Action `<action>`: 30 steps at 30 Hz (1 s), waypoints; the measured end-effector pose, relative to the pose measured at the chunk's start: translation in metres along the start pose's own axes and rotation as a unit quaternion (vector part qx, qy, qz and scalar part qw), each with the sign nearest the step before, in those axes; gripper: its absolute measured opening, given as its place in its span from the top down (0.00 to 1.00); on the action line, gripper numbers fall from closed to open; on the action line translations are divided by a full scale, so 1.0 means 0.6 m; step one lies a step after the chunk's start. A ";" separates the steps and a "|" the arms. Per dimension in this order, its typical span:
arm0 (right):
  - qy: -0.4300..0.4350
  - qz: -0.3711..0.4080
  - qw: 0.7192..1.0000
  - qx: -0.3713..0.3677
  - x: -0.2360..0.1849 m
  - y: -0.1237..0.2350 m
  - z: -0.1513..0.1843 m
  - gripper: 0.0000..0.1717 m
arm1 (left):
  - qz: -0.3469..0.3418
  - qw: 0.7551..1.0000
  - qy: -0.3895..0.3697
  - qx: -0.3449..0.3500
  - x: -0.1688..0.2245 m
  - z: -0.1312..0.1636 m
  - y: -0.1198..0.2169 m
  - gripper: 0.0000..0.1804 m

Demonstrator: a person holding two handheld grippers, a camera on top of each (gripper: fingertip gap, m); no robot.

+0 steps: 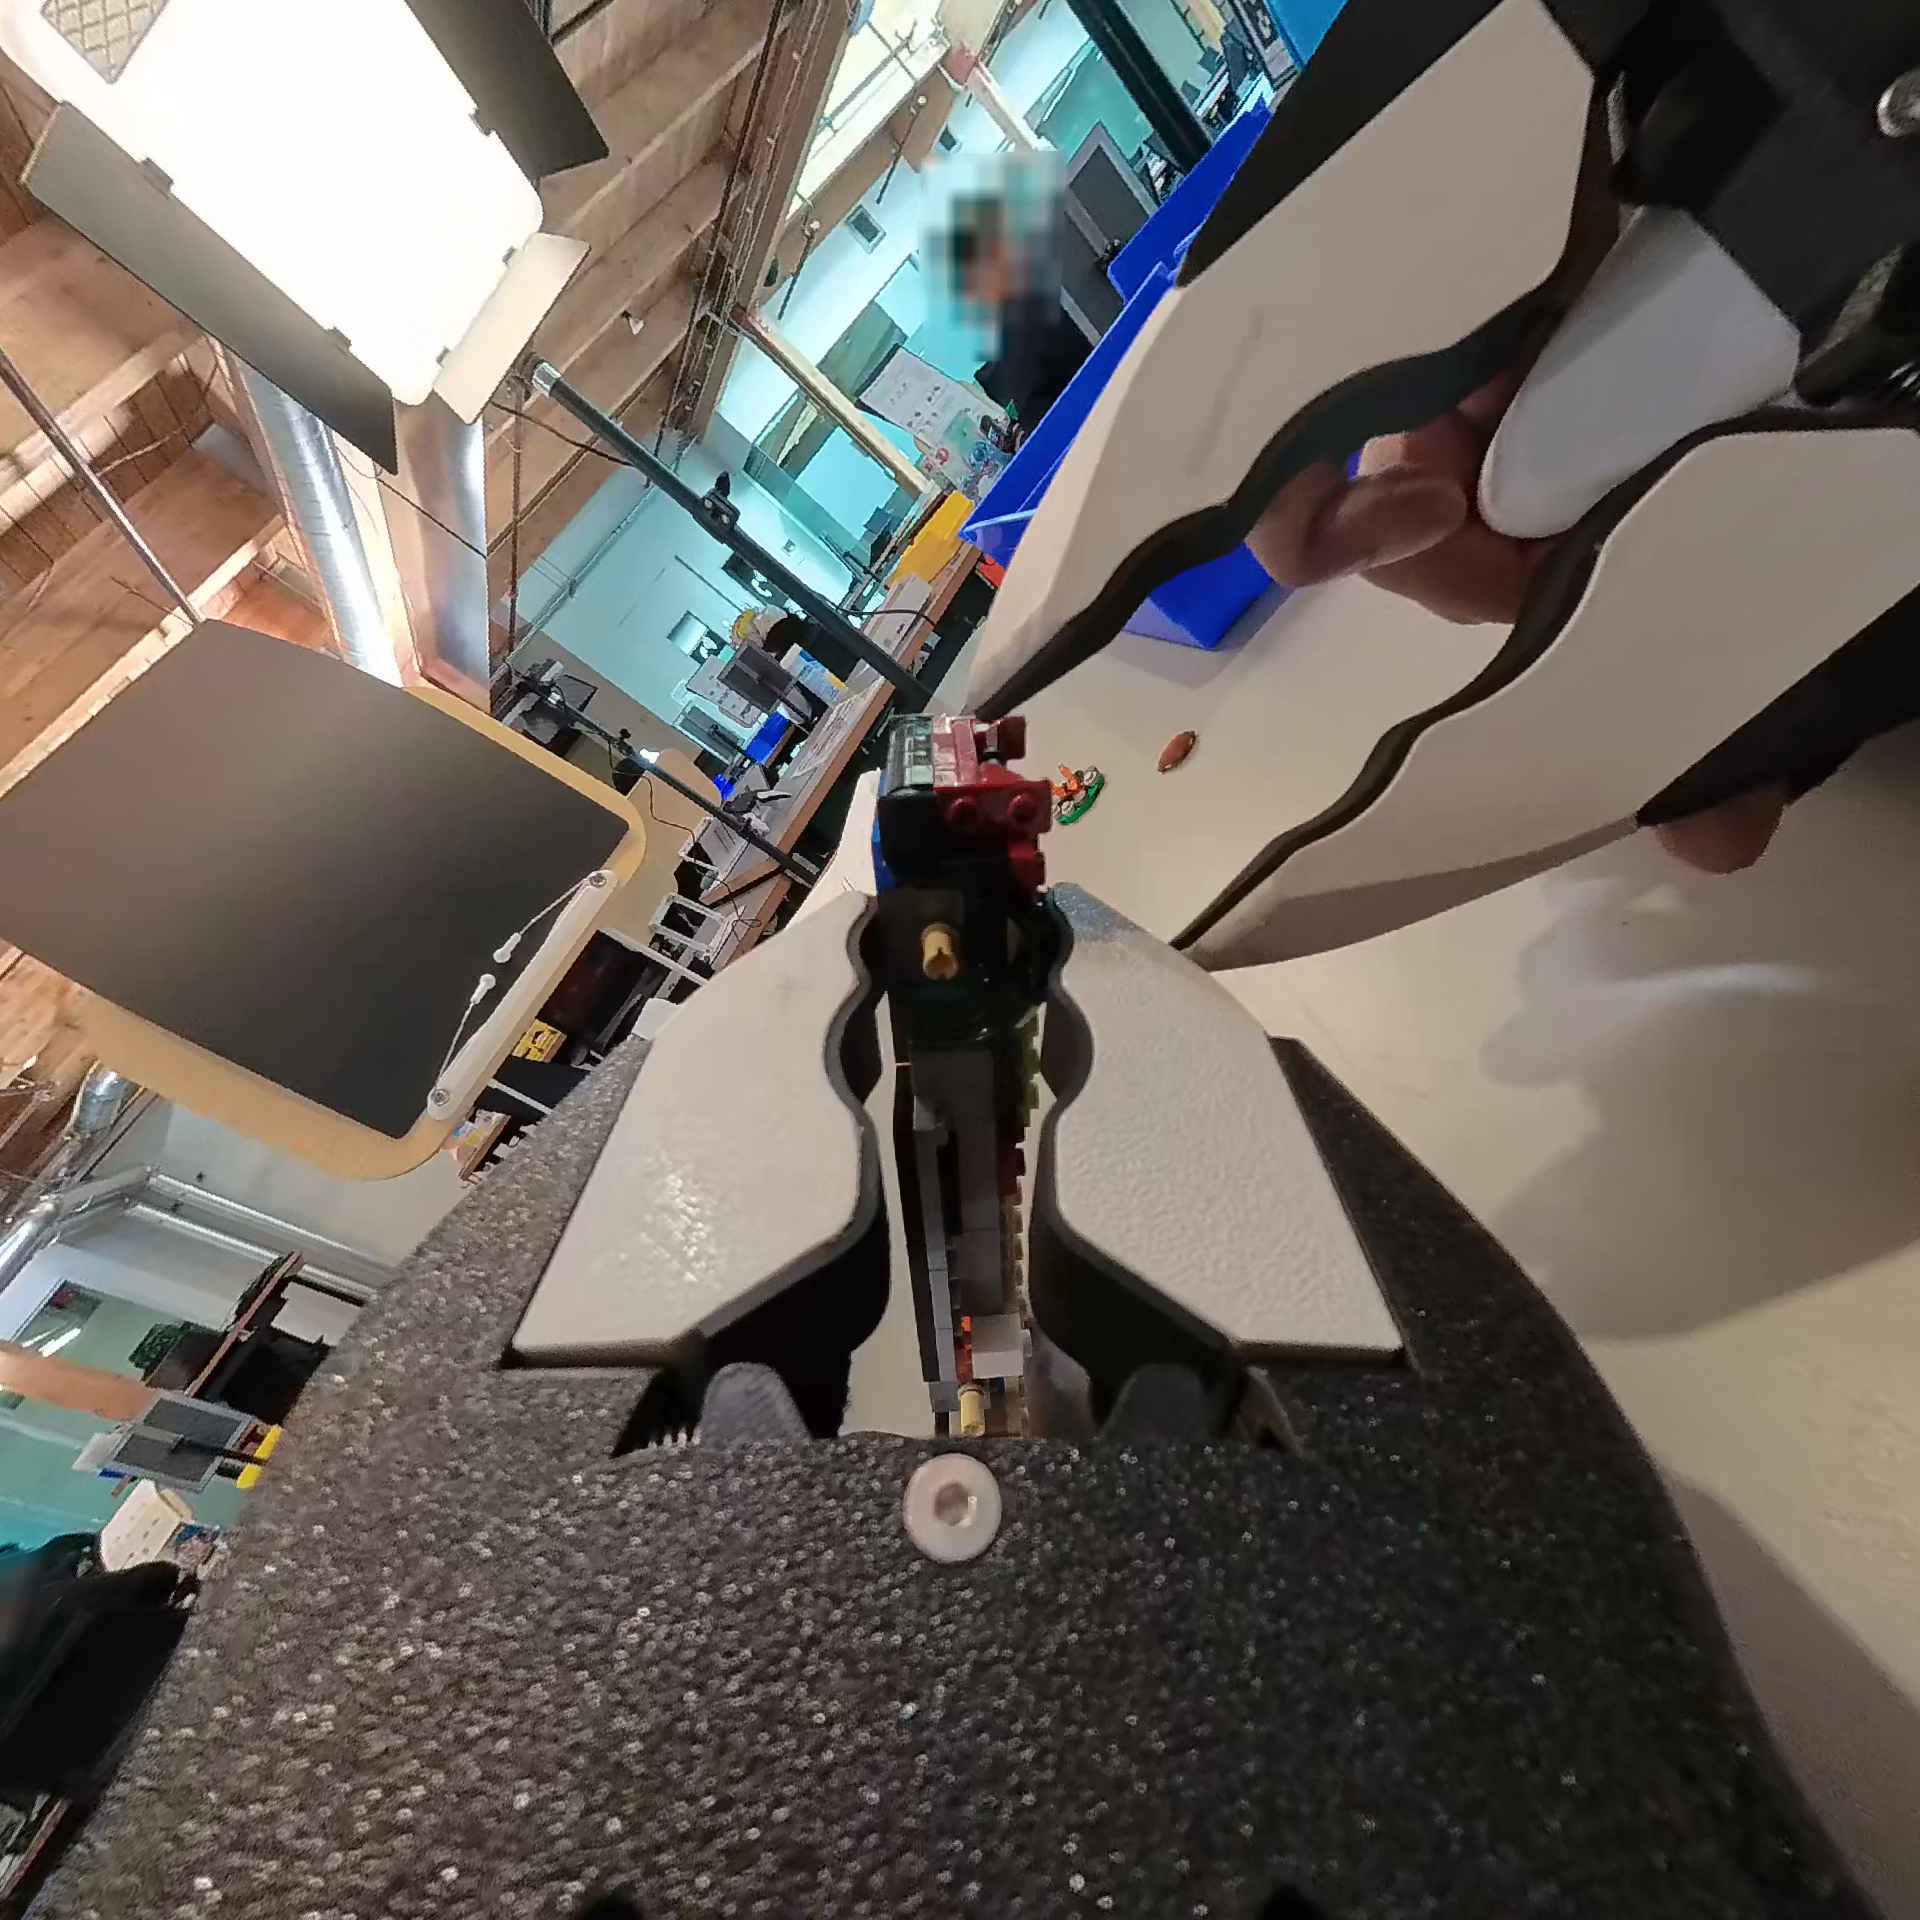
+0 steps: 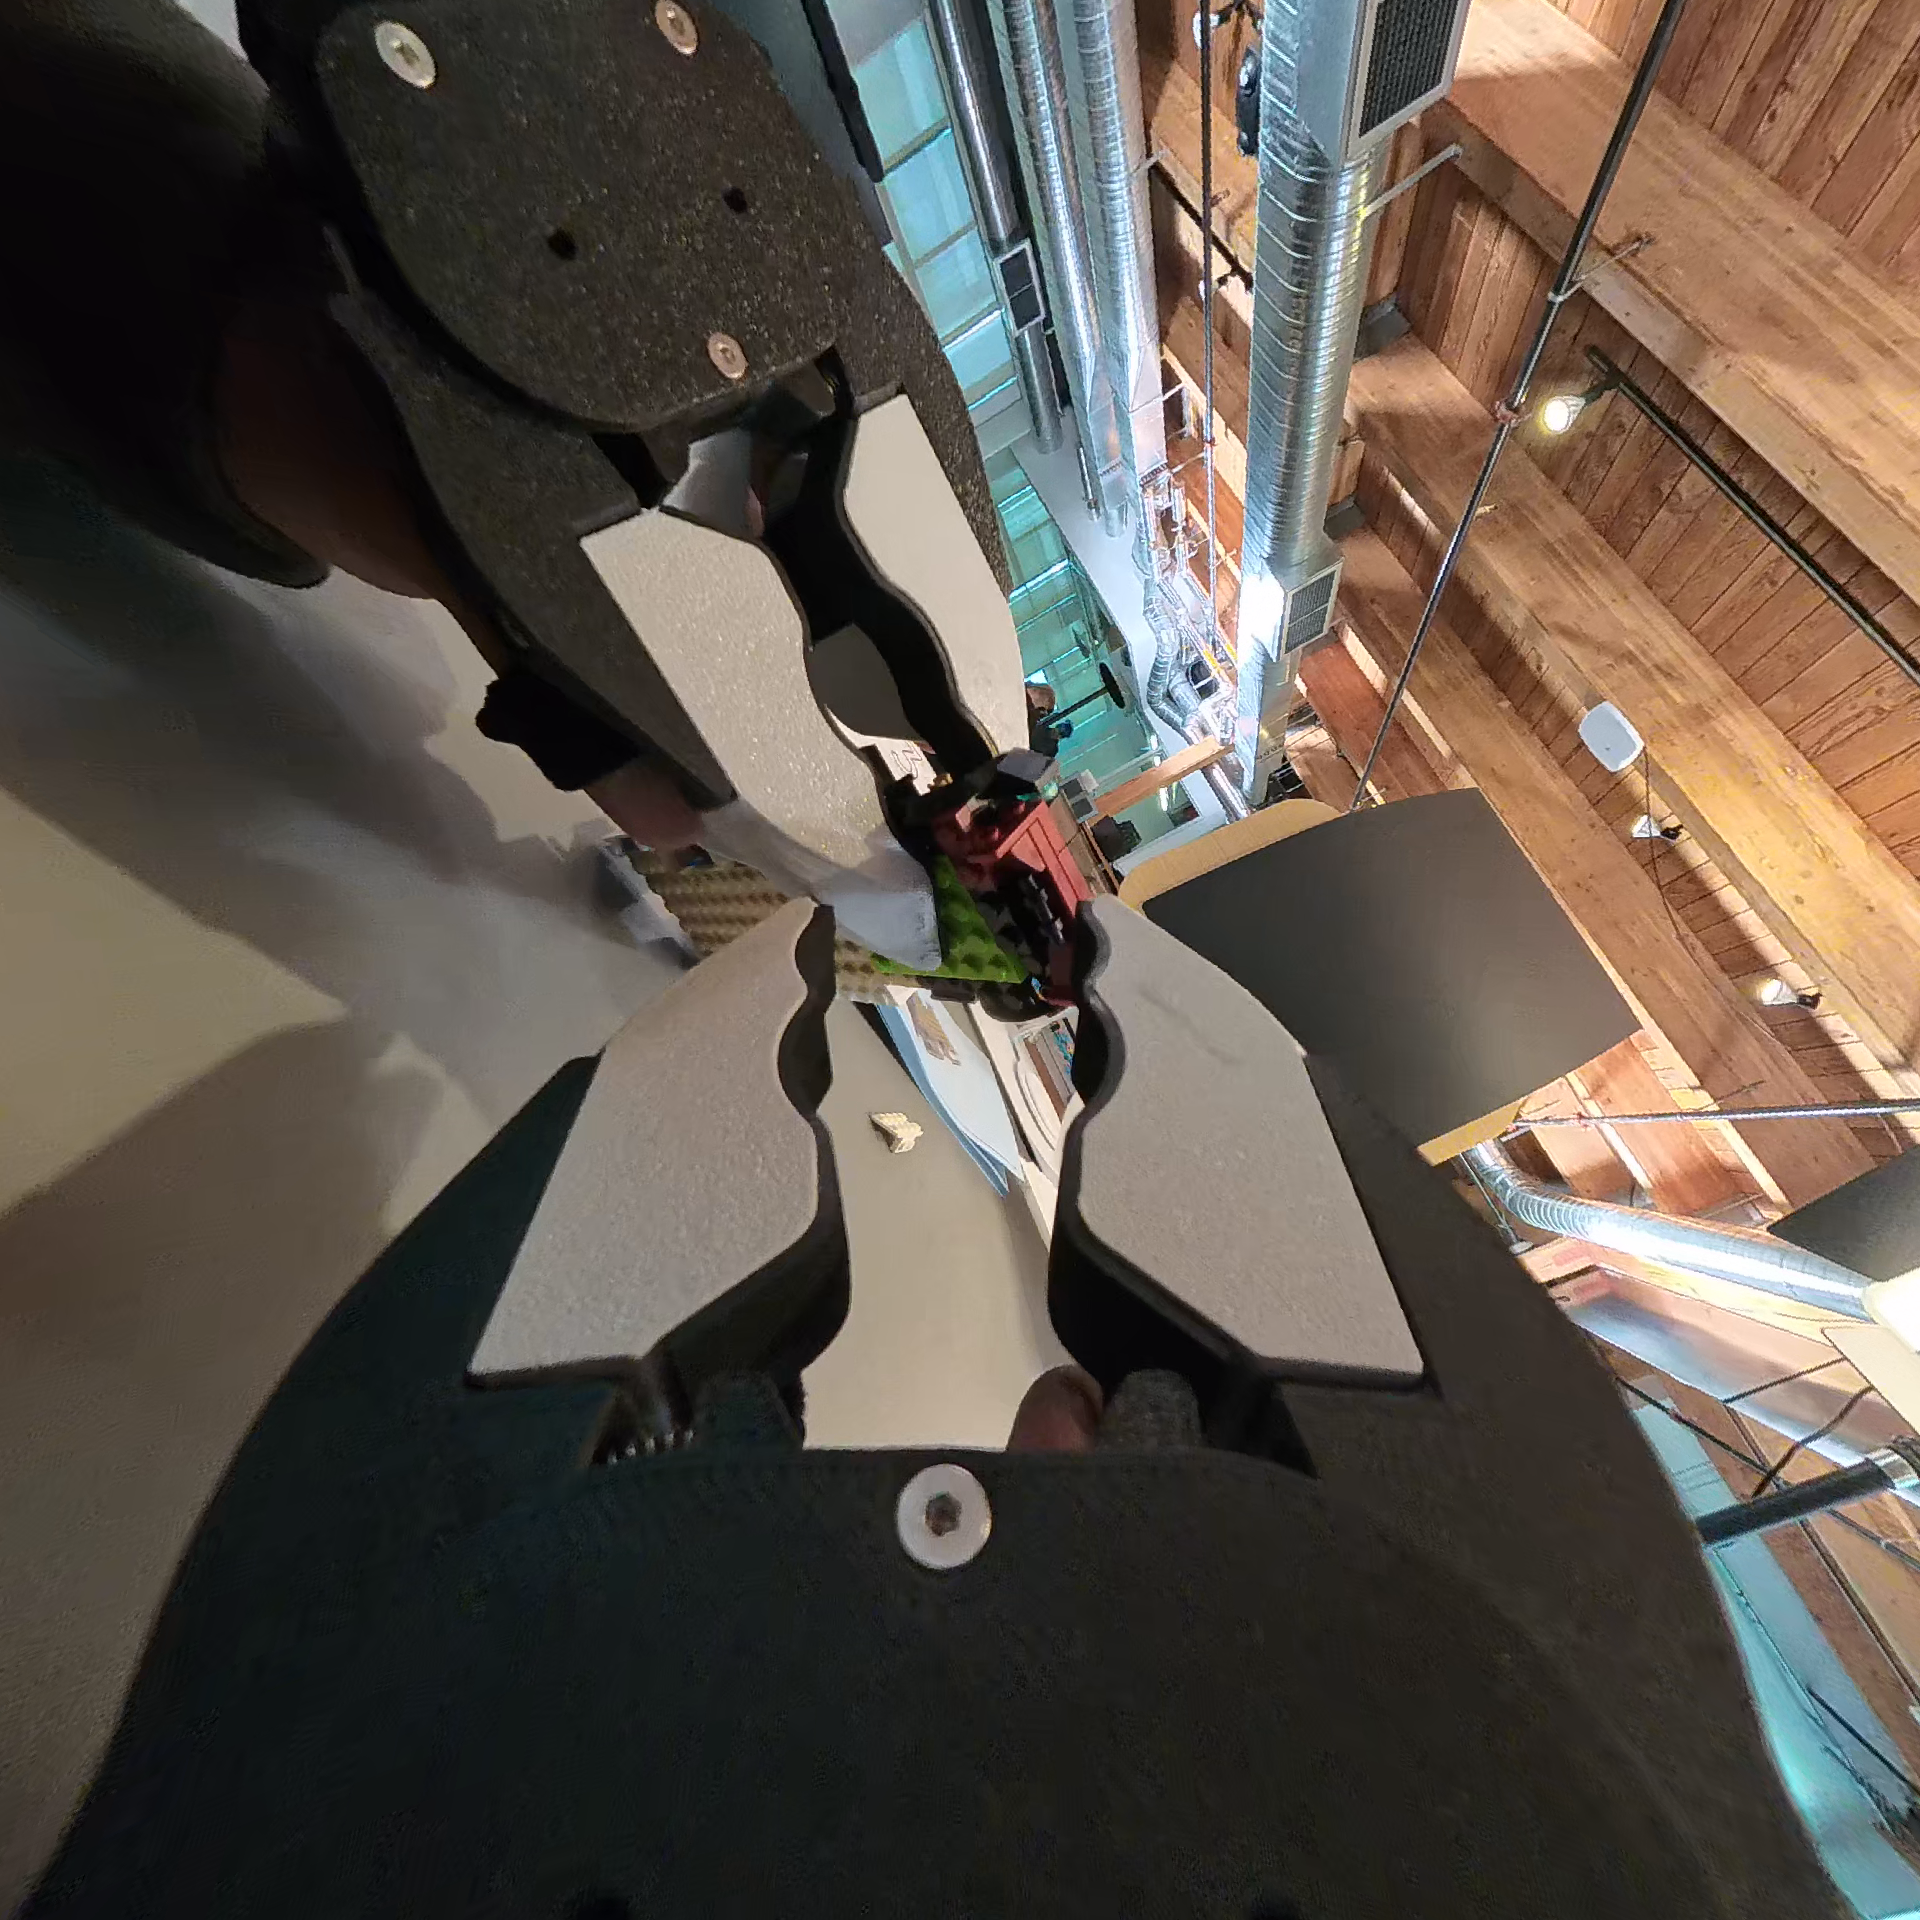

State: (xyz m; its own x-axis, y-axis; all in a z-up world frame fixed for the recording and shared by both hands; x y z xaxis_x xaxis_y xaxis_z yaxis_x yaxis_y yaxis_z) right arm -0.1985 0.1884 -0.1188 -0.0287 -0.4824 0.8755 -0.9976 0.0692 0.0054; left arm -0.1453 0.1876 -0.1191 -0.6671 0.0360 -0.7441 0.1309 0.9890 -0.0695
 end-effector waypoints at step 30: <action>-0.049 -0.034 0.998 0.026 -0.007 0.001 -0.002 0.70 | 0.019 0.999 0.035 0.018 -0.002 -0.007 0.007 0.85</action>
State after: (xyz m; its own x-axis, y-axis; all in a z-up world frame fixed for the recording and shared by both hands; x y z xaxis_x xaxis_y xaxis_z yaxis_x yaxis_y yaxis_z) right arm -0.1991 0.1913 -0.1218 0.0353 -0.5679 0.8223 -0.9993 -0.0105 0.0357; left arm -0.1469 0.1921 -0.1158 -0.7110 0.0840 -0.6981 0.1815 0.9811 -0.0668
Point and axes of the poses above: each gripper's, where its closed fingertips meet, y back along the fingers, z out of its underside, x = y × z across the jaws, the point moved 3 cm from there along y, back along the fingers, and after that the axes turned 7 degrees about -z, right-handed, at the moved point
